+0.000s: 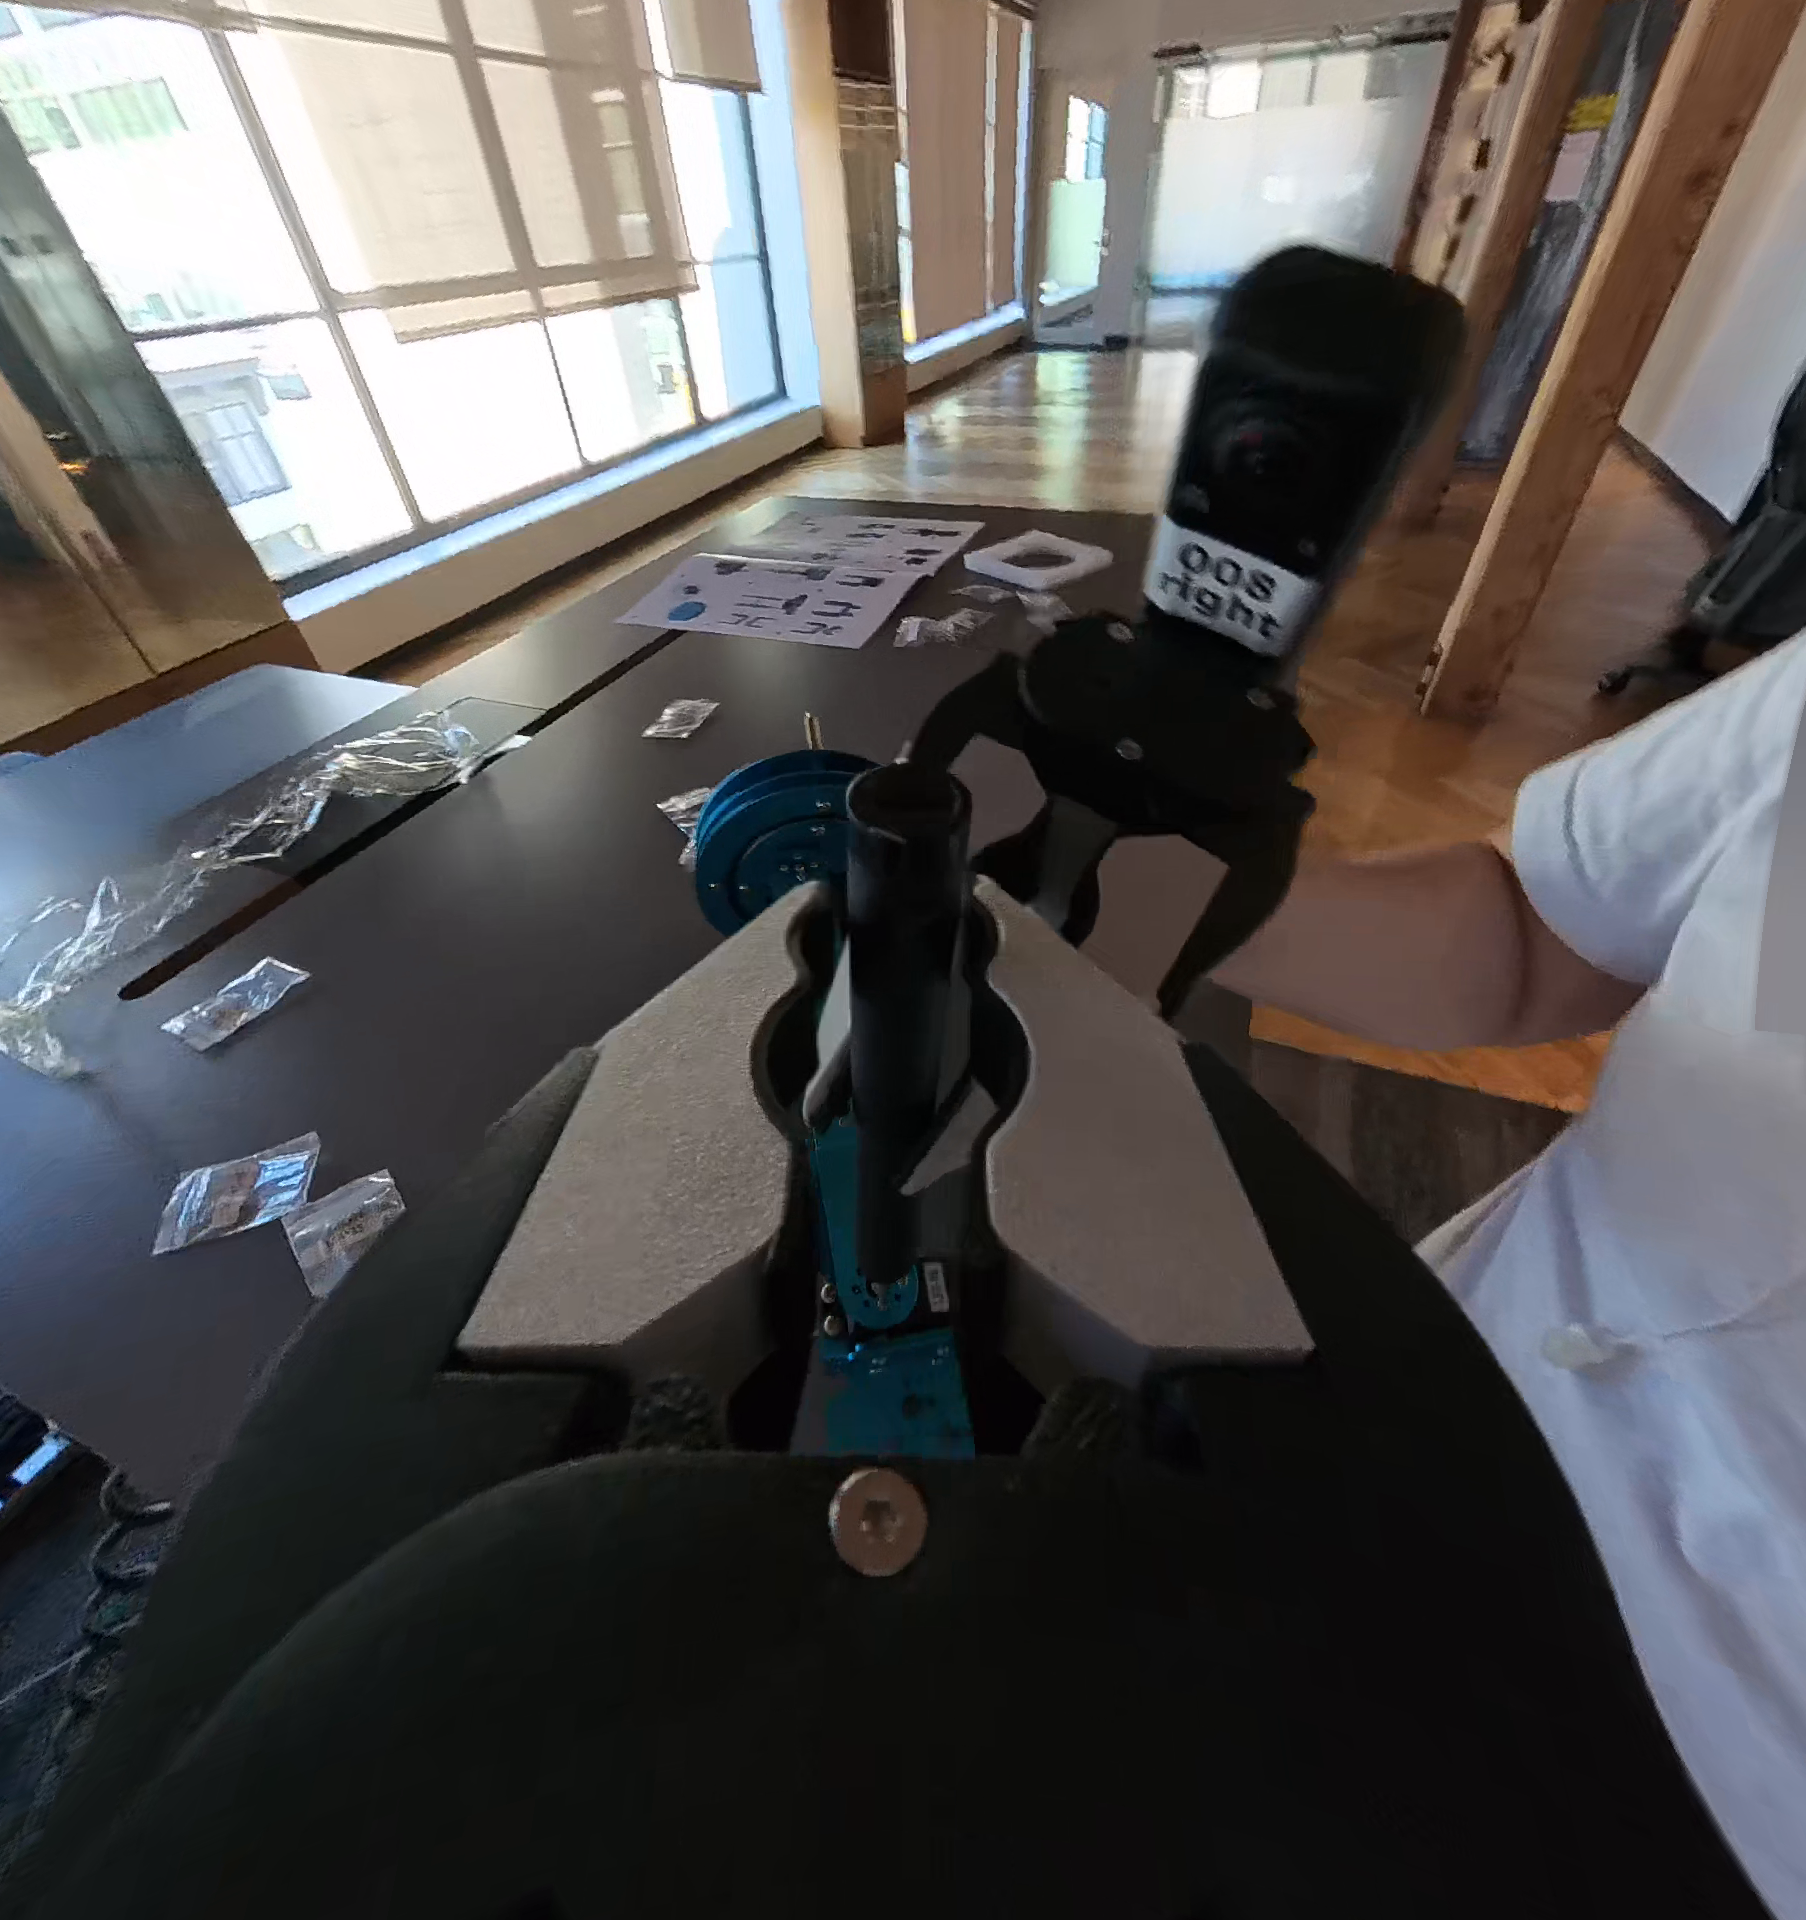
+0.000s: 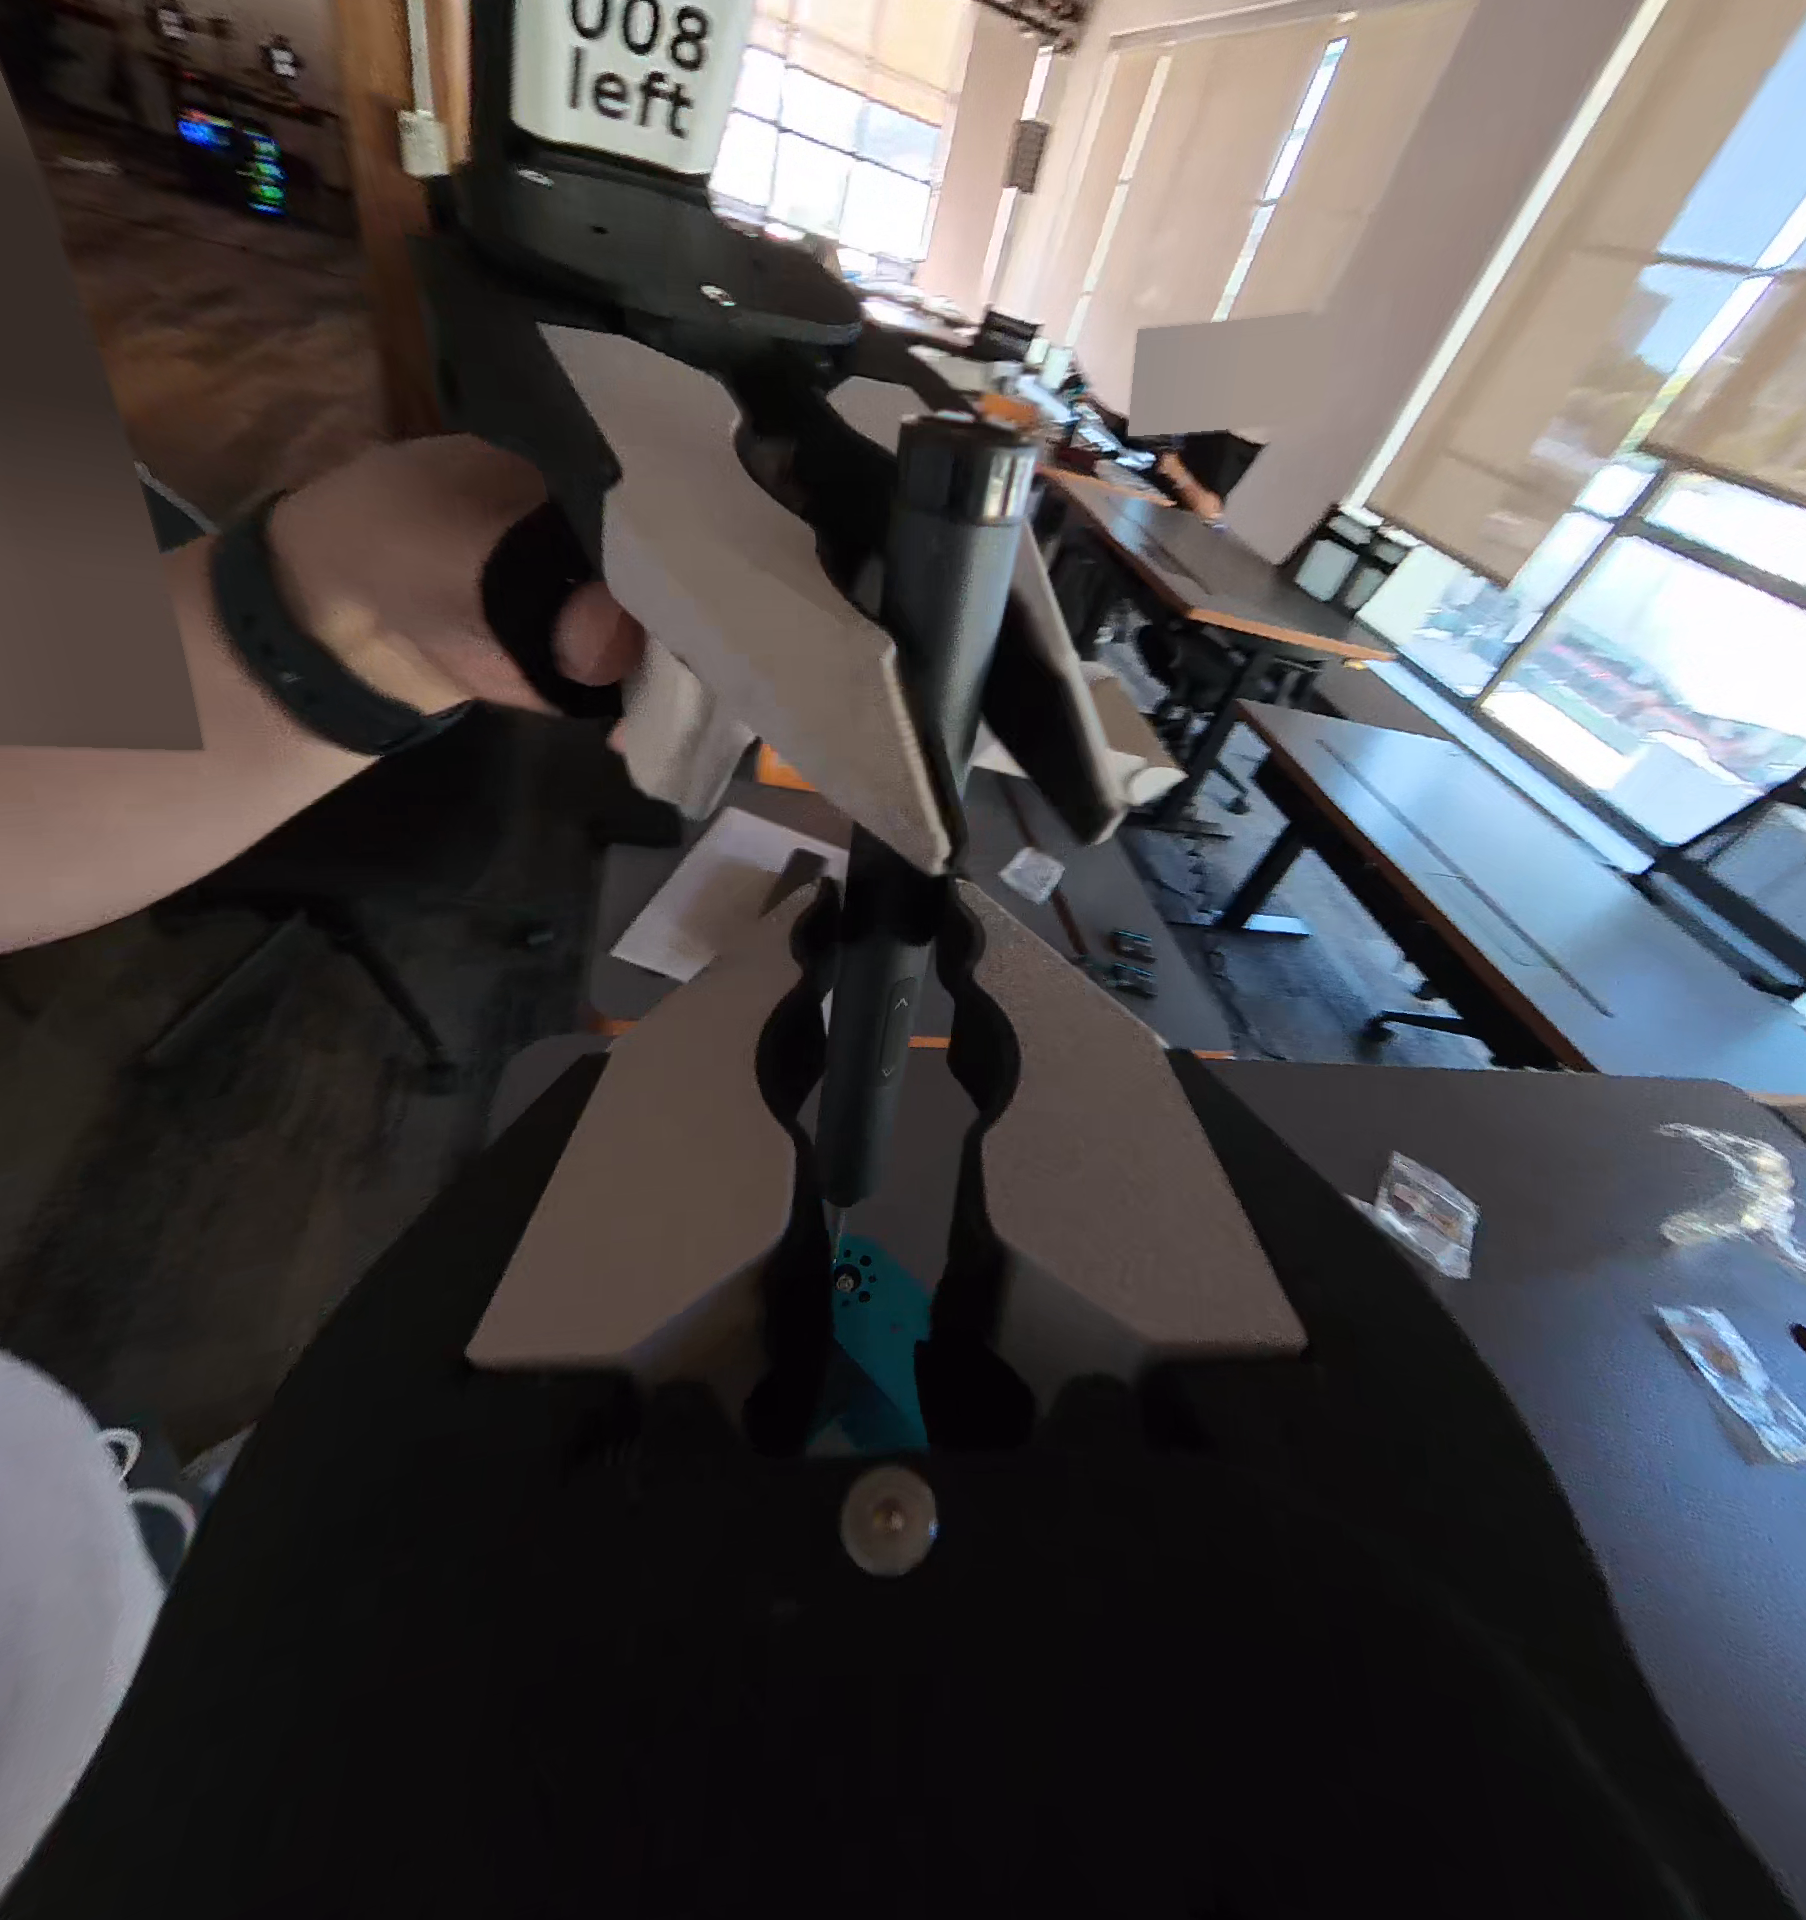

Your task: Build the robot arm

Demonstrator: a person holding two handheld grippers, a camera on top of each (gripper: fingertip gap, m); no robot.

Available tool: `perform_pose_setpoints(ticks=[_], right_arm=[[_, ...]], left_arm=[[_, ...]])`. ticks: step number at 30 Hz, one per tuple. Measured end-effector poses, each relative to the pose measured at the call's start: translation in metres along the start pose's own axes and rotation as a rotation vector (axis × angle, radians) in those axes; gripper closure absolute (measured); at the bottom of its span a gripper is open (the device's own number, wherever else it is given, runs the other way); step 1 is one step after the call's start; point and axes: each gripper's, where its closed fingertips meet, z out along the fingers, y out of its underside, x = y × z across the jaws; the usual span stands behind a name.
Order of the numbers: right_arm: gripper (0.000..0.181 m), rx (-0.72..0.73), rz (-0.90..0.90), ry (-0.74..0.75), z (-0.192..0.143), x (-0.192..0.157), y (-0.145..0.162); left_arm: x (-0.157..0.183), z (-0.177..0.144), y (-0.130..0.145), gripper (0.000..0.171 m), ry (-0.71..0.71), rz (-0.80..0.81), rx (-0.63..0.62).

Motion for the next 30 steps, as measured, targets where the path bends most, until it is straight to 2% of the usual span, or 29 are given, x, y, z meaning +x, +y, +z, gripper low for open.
perform_pose_setpoints(ticks=[4,6,10,13,16,19,22,25,27,30], right_arm=[[0.163,0.001,0.022,0.122,-0.002,0.001,0.000],[0.162,-0.022,-0.005,0.083,-0.003,0.000,0.001],[0.160,-0.059,-0.039,-0.095,-0.004,-0.004,0.002],[0.163,-0.038,-0.037,-0.096,-0.003,-0.003,0.002],[0.164,-0.013,0.006,0.008,-0.004,0.001,0.002],[0.163,0.008,0.024,0.117,-0.005,0.001,0.002],[0.162,-0.019,-0.025,0.107,-0.006,-0.001,0.003],[0.154,-0.055,-0.019,-0.044,-0.006,-0.001,0.005],[0.164,-0.033,-0.003,-0.160,-0.006,-0.008,0.004],[0.164,0.001,-0.001,-0.104,-0.003,-0.004,0.004]], left_arm=[[0.001,0.001,-0.001,0.155,-0.059,0.011,0.025],[0.003,0.001,-0.001,0.155,-0.012,0.012,0.024],[0.006,0.001,0.000,0.156,0.117,0.015,0.013],[0.007,0.001,0.000,0.155,0.156,-0.024,0.027],[0.000,0.001,0.001,0.144,0.030,-0.057,0.037],[0.001,0.001,0.003,0.155,-0.044,-0.002,0.050],[0.005,0.002,0.004,0.155,0.021,0.028,0.028],[0.012,0.004,0.004,0.155,0.151,0.058,0.006],[0.018,0.005,0.004,0.155,0.238,0.098,0.015],[0.015,0.004,0.003,0.155,0.251,0.080,0.031]])
